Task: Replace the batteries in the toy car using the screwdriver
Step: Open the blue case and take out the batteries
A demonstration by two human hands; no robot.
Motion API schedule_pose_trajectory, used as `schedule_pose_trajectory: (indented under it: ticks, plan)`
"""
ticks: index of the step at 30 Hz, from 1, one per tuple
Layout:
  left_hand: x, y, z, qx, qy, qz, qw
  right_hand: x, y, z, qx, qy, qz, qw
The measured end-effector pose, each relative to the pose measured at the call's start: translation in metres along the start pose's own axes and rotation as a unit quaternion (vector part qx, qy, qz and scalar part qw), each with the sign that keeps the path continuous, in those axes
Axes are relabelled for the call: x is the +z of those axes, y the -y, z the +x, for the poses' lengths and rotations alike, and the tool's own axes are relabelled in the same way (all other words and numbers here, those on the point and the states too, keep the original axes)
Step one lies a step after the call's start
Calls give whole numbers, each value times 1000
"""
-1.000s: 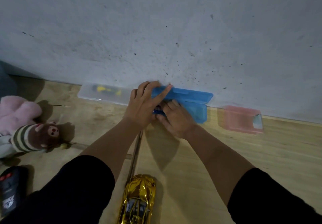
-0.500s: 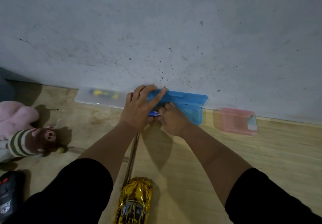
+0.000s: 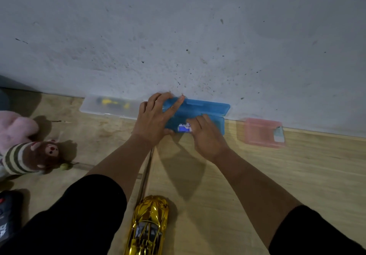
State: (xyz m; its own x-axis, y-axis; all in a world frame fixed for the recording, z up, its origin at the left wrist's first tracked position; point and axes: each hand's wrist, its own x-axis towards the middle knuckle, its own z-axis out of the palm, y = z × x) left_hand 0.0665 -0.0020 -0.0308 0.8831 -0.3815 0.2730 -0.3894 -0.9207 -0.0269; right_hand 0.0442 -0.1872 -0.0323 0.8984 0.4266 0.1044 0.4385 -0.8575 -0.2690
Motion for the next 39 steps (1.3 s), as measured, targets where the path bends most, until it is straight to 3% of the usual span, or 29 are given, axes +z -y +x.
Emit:
schedule_pose_trajectory:
  ticks: [3,6,18,28,39]
  plan:
    - [0,0,-1,-7,6,-7,1000,10,-6,-31,-31,-60,-64,996]
    - [1,-2,-4,-15,-2,-13,1000,21,-9,-44,-29,-41,-110,993]
    - [6,-7,-11,-21,-32,-24,999,20,-6,-53,4,18,-65,998]
    - [8,-17,-18,-43,-37,37,998,6,-2,-51,20,-78,-152,985]
    - [21,-9,-38,38,-31,80,996,17,-8,-49,36,-31,-138,989]
